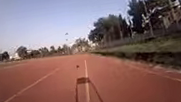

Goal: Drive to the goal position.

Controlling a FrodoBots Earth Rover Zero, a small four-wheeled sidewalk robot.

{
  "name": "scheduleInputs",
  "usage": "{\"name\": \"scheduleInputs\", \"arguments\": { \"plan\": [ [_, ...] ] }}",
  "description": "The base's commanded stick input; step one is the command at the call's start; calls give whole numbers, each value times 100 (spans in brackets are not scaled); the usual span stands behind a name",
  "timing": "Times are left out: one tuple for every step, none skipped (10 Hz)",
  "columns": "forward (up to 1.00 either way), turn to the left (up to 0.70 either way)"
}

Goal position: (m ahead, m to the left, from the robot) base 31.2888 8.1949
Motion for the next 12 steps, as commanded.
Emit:
{"name": "scheduleInputs", "arguments": {
  "plan": [
    [70,0],
    [70,0],
    [70,0],
    [70,0],
    [70,0],
    [70,0],
    [70,0],
    [70,0],
    [70,0],
    [70,0],
    [70,0],
    [70,0]
  ]
}}
